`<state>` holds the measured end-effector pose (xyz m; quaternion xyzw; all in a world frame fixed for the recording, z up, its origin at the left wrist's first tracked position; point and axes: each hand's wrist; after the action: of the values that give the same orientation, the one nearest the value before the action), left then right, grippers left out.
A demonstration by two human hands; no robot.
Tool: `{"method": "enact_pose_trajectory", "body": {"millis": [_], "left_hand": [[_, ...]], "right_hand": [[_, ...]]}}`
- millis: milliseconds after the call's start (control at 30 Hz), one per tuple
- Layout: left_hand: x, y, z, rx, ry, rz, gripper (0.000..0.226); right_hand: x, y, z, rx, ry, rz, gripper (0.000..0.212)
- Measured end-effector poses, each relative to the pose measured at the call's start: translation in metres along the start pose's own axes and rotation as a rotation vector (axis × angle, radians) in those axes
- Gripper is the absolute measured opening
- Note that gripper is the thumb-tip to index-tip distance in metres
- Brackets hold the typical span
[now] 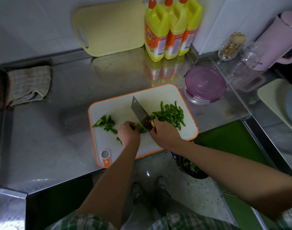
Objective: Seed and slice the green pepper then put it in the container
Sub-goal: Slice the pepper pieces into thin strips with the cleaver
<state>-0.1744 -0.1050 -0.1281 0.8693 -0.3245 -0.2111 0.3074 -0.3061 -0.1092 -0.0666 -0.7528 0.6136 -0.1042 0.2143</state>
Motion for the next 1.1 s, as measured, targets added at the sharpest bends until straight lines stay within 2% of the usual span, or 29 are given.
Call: {"method": "enact_pose_trajectory", "body": {"millis": [233,500,733,900,1100], "left_hand": [[0.0,0.001,0.002,0.019,-0.002,0.025,0.015],[-0.001,-0.002,0.004,0.017,0.02,0.06,0.015],[-0.005,-0.01,-0.001,-0.02,-0.006,0.141,0.015],[-0.004,-0.016,0.0,-0.118,-0.002,0.067,0.014],[-0.005,-0.008,0.001,-0.115,-0.026,-0.058,0.015]], "right_hand": [[0.007,-0.008,0.0,-0.058,-0.042,-0.021,0.014],[0.006,-0.003,0.021,-0.049,0.016,-0.011,0.031],[-0.001,0.004,0.04,-0.006,0.066,0.019,0.012],[0.01,0.002,0.038,-0.033,0.096,0.009,0.024],[0.019,0.002,0.022,0.023,0.104,-0.021,0.025]]}}
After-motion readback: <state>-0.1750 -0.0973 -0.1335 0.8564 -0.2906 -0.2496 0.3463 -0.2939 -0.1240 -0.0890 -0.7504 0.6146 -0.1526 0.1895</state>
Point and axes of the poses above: each hand's wrist, its own x-axis towards the middle knuckle, its own z-axis out of the palm, y = z × x, and after that the axes turned 13 degrees about y, right-handed
